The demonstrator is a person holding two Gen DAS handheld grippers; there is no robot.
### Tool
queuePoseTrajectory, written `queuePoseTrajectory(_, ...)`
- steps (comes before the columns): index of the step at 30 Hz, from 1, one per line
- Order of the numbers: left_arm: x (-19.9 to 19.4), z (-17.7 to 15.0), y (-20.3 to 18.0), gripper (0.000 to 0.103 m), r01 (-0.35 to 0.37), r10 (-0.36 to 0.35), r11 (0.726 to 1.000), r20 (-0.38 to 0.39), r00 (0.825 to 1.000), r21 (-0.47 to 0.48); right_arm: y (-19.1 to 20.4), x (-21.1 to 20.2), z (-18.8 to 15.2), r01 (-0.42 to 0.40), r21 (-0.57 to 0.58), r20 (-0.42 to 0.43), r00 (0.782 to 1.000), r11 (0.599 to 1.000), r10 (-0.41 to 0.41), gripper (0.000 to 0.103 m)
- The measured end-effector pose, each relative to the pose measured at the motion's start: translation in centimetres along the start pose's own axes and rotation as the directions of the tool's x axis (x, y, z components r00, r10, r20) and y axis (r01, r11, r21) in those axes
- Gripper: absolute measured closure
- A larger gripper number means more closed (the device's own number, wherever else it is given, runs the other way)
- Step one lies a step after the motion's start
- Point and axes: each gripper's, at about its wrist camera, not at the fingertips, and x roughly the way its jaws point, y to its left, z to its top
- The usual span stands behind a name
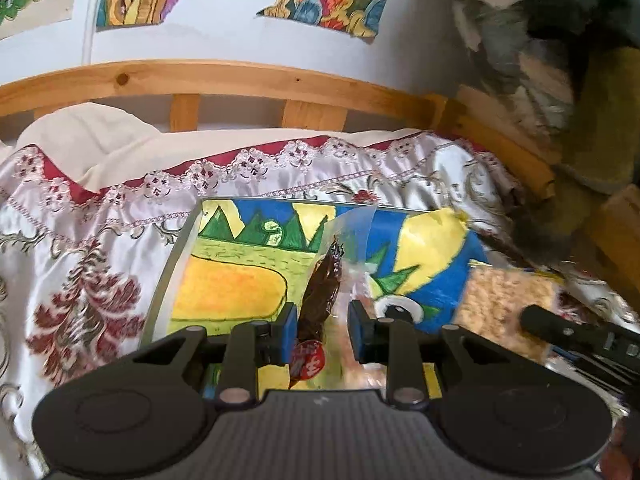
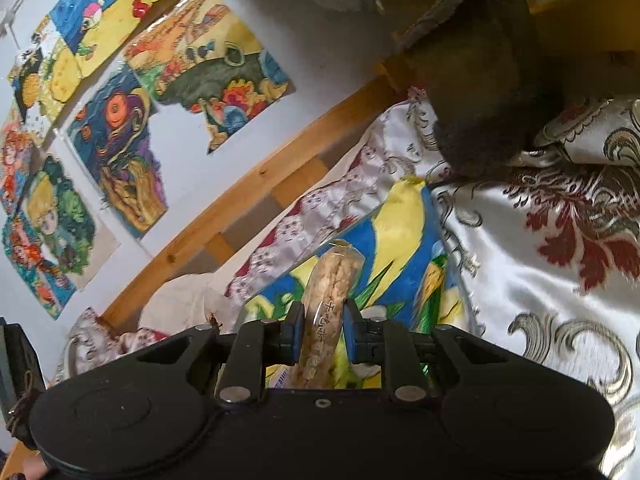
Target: Organize snacks
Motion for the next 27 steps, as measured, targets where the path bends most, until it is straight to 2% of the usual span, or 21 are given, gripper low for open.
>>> queuePoseTrajectory(2, 1.6, 0.2, 0.0, 0.074, -0.013, 0.013, 1.0, -0.012, 1.0, -0.002, -0.5, 1.0, 0.2, 0.017, 0.012, -0.004, 1.0, 1.0, -0.017, 0.081)
queuePoseTrajectory(6, 4.4, -0.3, -0.4, 0.074, -0.039, 0.039, 0.999, -0.052, 0.998, -0.003, -1.3, 2.6, -0.1, 0.059, 0.074, -0.064, 0.996, 0.995, -0.055, 0.081)
queuePoseTrajectory(8, 5.3, -1.0, -0.5, 0.074, -0.049, 0.048, 0.999, -0.065, 0.997, -0.011, -1.3, 3.1, -0.5, 0.083, 0.056, -0.093, 0.993, 0.995, -0.077, 0.081)
queuePoseTrajectory(11, 6.2, -1.5, -0.5, 0.08, -0.07, 0.068, 0.997, -0.081, 0.994, -0.03, -0.9, 3.7, -1.2, 0.126, 0.004, -0.111, 0.986, 0.992, -0.125, 0.081)
queuePoseTrajectory(14, 6.4, -2.0, -0.6, 0.081, -0.058, 0.054, 0.997, -0.087, 0.995, -0.042, -0.8, 3.8, -1.4, 0.138, -0.009, -0.114, 0.984, 0.99, -0.138, 0.079)
queuePoseTrajectory(19, 6.2, -2.1, -1.0, 0.08, -0.075, 0.074, 0.997, -0.08, 0.994, -0.009, -0.9, 3.9, -1.4, 0.171, -0.026, -0.121, 0.978, 0.985, -0.173, 0.074)
queuePoseTrajectory(22, 5.7, -2.0, -0.9, 0.07, -0.091, 0.089, 0.996, -0.078, 0.993, -0.023, -0.5, 3.8, -1.5, 0.184, -0.063, -0.115, 0.975, 0.981, -0.191, 0.071)
queuePoseTrajectory(24, 5.1, -1.9, -0.8, 0.061, -0.106, 0.104, 0.994, -0.072, 0.992, -0.023, 0.0, 3.7, -1.4, 0.188, -0.101, -0.109, 0.974, 0.977, -0.198, 0.064)
queuePoseTrajectory(26, 4.2, -1.9, -0.8, 0.049, -0.121, 0.119, 0.992, -0.058, 0.991, -0.032, 0.8, 3.3, -1.3, 0.189, -0.148, -0.097, 0.974, 0.971, -0.204, 0.044)
queuePoseTrajectory(27, 3.6, -1.9, -0.8, 0.046, -0.125, 0.123, 0.991, -0.047, 0.991, -0.042, 1.3, 3.0, -1.2, 0.19, -0.171, -0.085, 0.975, 0.967, -0.207, 0.038)
